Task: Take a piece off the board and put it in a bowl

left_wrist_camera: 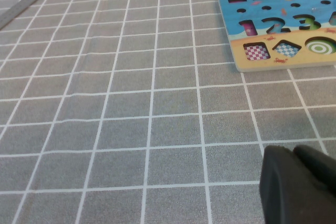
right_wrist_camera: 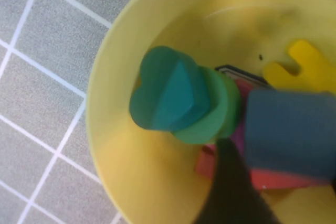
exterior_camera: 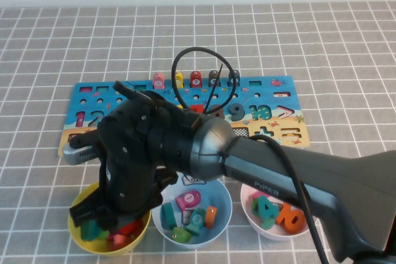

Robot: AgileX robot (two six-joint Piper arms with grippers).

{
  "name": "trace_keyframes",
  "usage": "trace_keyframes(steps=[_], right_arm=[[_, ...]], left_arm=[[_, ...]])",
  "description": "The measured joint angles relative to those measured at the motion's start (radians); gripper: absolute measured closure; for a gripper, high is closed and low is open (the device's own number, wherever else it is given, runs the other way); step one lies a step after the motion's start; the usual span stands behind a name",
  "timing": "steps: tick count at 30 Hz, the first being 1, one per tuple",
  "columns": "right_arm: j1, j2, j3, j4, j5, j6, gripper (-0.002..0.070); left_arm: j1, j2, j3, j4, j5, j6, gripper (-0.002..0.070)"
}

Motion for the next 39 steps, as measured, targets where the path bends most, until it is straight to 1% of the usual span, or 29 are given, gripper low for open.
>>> trace_keyframes(steps=[3,5,9,12,14,15,17,22,24,27,30,35,39], right_arm=[[0.000,0.000,0.000,0.000,0.000,0.002,0.0282],[0.000,0.000,0.000,0.000,0.000,0.002,0.0267],[0.014,-0.011,0.000,-0.004,0.000,0.002,0.0260],[0.035,-0.045,0.000,-0.026,0.000,0.002,0.0274],[0.050,-0.077,0.000,-0.035,0.002,0.002,0.0306],[0.060,-0.096,0.000,-0.044,0.002,0.002,0.0332],[0.082,-0.136,0.012,-0.057,0.006,0.002,0.0404],[0.145,-0.240,0.053,-0.108,0.031,-0.017,0.0621],[0.166,-0.278,0.058,-0.115,0.051,-0.053,0.0659],[0.199,-0.332,0.058,-0.122,0.100,-0.123,0.0682],[0.228,-0.368,0.058,-0.127,0.130,-0.182,0.0687],[0.279,-0.435,0.088,-0.147,0.138,-0.237,0.0691],[0.314,-0.537,0.156,-0.149,0.138,-0.253,0.0691]], left_arm=[[0.000,0.000,0.000,0.000,0.000,0.000,0.0678],[0.000,0.000,0.000,0.000,0.000,0.000,0.0678],[0.000,0.000,0.000,0.000,0.000,0.000,0.0678],[0.000,0.000,0.000,0.000,0.000,0.000,0.0678],[0.000,0.000,0.000,0.000,0.000,0.000,0.0678],[0.000,0.000,0.000,0.000,0.000,0.000,0.0678],[0.000,0.000,0.000,0.000,0.000,0.000,0.0678],[0.000,0.000,0.000,0.000,0.000,0.000,0.0678],[0.000,0.000,0.000,0.000,0.000,0.000,0.0678],[0.000,0.000,0.000,0.000,0.000,0.000,0.0678],[0.000,0.000,0.000,0.000,0.000,0.000,0.0678],[0.000,0.000,0.000,0.000,0.000,0.000,0.0678],[0.000,0.000,0.000,0.000,0.000,0.000,0.0678]])
